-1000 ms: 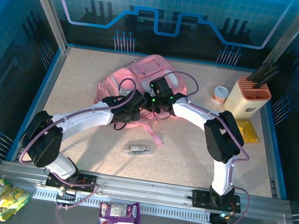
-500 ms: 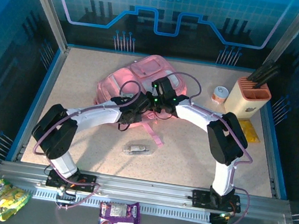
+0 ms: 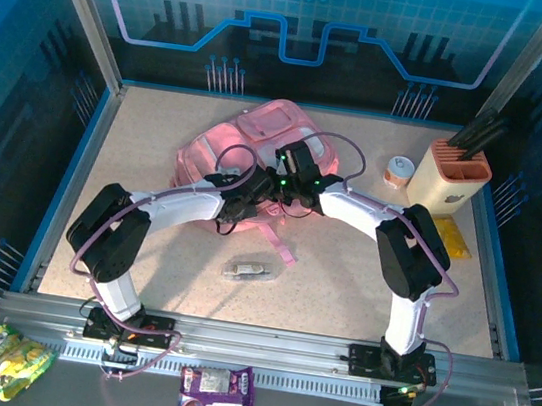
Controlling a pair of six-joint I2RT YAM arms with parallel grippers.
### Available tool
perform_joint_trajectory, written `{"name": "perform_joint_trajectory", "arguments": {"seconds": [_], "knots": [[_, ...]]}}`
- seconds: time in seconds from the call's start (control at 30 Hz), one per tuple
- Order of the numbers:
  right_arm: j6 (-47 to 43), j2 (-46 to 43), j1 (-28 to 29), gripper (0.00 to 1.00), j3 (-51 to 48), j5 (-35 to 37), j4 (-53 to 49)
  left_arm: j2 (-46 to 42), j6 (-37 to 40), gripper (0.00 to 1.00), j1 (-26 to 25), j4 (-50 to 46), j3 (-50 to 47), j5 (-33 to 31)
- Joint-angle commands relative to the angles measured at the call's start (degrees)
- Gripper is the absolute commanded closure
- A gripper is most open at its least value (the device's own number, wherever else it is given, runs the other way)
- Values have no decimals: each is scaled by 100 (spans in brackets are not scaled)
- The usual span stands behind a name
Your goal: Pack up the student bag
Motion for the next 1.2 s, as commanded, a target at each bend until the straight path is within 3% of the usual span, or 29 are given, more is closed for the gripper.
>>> {"name": "perform_joint_trajectory", "arguments": {"seconds": [0.0,0.27,0.47,0.6,0.8,0.87,1.17], "knots": [[-79,-443,-141,100,-84,74,267,-267,248,99,50,33,-26,-127],[-178,-745,-545,100,-383,-235,241,-962,924,100,153,-430,-379,-496],[-388,-809,-892,100,-400,-545,171,-1531,1524,100,464,-246,-698,-356],[-758,-599,-1008,100,6,-895,-131,-1760,2008,100,449,126,-765,226],[-1245,-85,-1206,100,931,-1306,-967,-1917,2127,100,-87,576,-757,673],[-1379,20,-1261,96,1187,-1289,-1197,-1788,2033,100,-271,588,-613,763],[-1673,-30,-1617,58,1558,-1308,-1773,-1087,1487,100,-831,1302,-7,886]]}}
